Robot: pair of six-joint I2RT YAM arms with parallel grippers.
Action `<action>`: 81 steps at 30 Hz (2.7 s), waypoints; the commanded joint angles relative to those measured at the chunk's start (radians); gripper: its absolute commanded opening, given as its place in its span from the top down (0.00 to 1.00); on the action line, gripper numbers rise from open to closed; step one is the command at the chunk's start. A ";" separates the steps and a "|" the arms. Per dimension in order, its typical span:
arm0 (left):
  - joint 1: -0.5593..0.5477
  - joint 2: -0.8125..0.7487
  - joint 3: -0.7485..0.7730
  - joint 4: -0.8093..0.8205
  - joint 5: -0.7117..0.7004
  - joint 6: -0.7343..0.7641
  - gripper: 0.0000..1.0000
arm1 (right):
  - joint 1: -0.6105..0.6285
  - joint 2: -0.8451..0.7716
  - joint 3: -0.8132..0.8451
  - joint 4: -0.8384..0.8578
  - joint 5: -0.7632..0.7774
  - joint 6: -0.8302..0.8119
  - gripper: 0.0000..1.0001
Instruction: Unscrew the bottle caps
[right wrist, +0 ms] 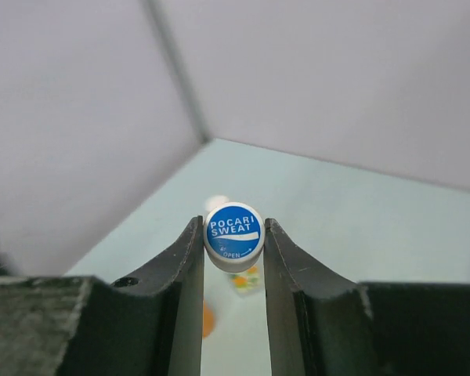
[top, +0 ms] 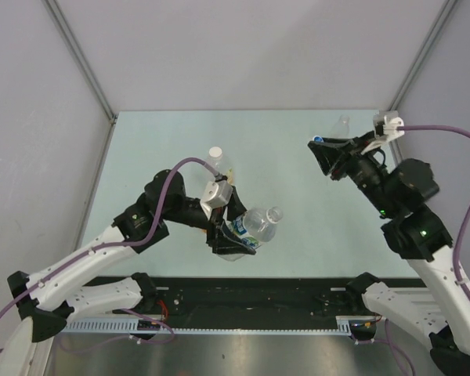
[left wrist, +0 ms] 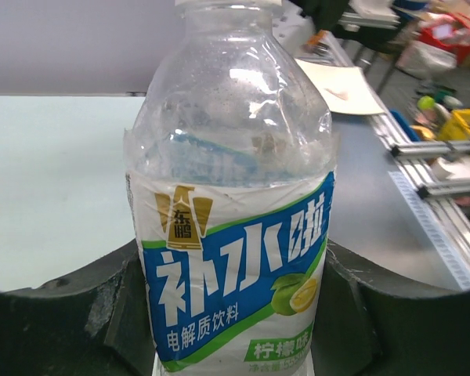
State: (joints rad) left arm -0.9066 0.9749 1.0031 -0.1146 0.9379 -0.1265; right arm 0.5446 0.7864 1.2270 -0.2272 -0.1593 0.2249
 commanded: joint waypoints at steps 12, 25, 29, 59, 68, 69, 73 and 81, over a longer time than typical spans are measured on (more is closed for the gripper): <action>0.006 -0.120 -0.064 0.073 -0.514 0.022 1.00 | -0.003 0.143 -0.452 0.104 0.882 0.178 1.00; 0.005 -0.225 -0.175 0.110 -0.550 -0.022 1.00 | -0.075 0.562 -0.503 0.350 0.727 0.218 1.00; 0.005 -0.237 -0.190 0.110 -0.556 -0.030 1.00 | -0.097 0.672 -0.500 0.382 0.707 0.229 1.00; 0.005 -0.226 -0.218 0.147 -0.544 -0.027 0.97 | -0.137 0.987 -0.311 0.286 0.586 0.277 0.68; 0.005 -0.231 -0.236 0.150 -0.553 -0.028 1.00 | -0.123 0.932 -0.313 0.243 0.589 0.284 0.43; 0.005 -0.231 -0.236 0.148 -0.554 -0.028 1.00 | -0.120 0.919 -0.311 0.243 0.593 0.283 0.40; 0.005 -0.237 -0.236 0.141 -0.574 -0.024 1.00 | -0.088 0.798 -0.284 0.230 0.603 0.287 0.35; 0.005 -0.203 -0.224 0.138 -0.608 -0.002 1.00 | 0.118 0.365 -0.132 0.112 0.637 0.219 0.32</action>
State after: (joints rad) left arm -0.9066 0.7559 0.7658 -0.0063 0.3641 -0.1516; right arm 0.5690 1.3937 1.0176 -0.1158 0.4595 0.4839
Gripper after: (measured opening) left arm 0.647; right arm 0.673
